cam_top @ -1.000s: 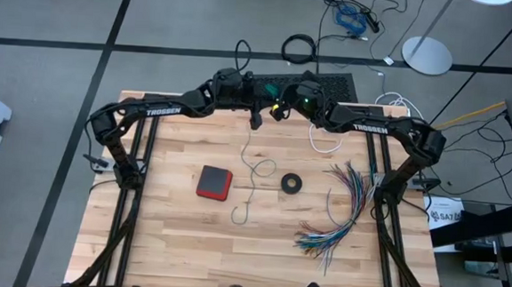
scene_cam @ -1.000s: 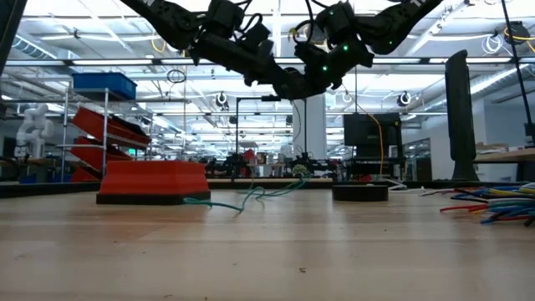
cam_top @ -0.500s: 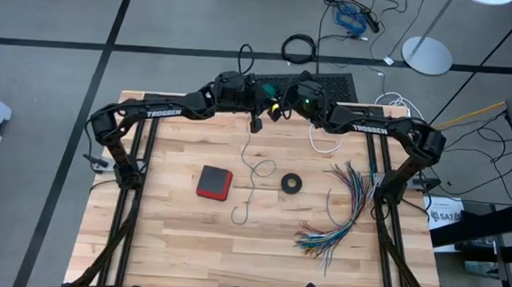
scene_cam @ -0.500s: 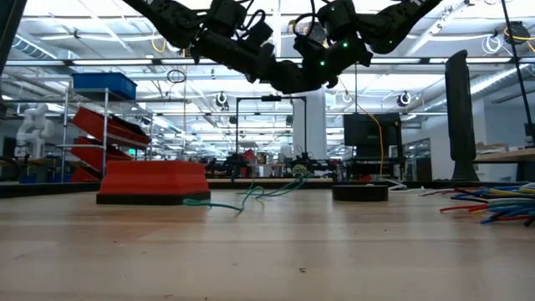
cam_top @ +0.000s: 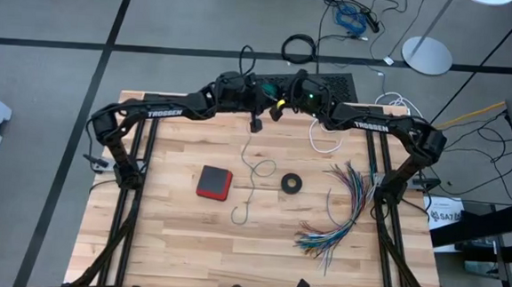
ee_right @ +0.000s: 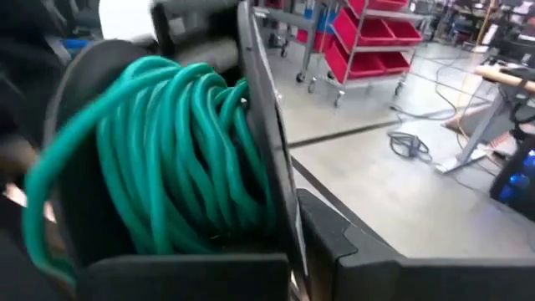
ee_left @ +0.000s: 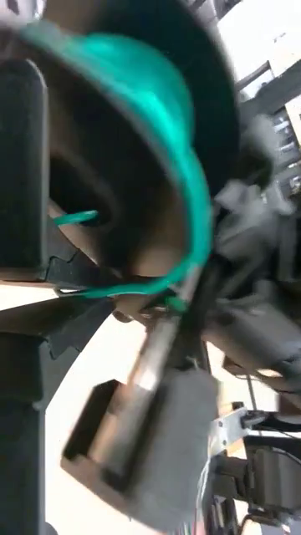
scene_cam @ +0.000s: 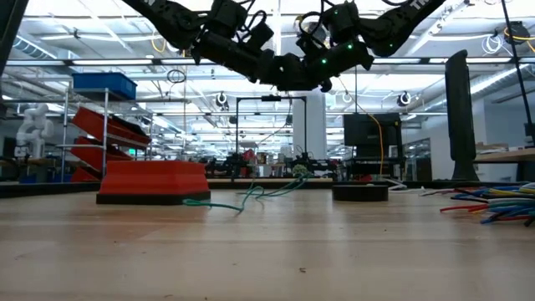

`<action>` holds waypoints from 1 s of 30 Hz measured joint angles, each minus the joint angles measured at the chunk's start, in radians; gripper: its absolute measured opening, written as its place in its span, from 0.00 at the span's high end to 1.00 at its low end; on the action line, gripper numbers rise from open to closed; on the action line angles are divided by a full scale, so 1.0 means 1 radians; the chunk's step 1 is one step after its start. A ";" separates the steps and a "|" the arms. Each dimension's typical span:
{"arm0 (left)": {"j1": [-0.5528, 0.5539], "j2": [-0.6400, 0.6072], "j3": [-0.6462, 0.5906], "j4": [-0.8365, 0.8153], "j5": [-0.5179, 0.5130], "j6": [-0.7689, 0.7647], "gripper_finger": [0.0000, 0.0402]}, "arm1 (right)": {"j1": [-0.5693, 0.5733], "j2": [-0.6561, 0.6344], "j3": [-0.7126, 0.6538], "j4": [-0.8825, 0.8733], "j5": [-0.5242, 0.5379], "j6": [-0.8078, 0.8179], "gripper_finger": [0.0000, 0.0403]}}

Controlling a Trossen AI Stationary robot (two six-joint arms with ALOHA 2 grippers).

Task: Coiling cords
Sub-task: Coil the green wire cable on the spool

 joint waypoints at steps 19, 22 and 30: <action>-0.027 0.028 -0.002 0.087 -0.151 -0.053 0.93 | -0.006 0.000 0.001 0.150 -0.058 0.130 1.00; -0.027 0.028 -0.002 0.084 -0.188 -0.052 0.93 | -0.006 0.000 0.001 0.160 -0.063 0.142 1.00; -0.028 0.017 -0.002 0.046 -0.321 0.033 0.93 | -0.006 0.000 0.001 0.179 -0.111 0.187 1.00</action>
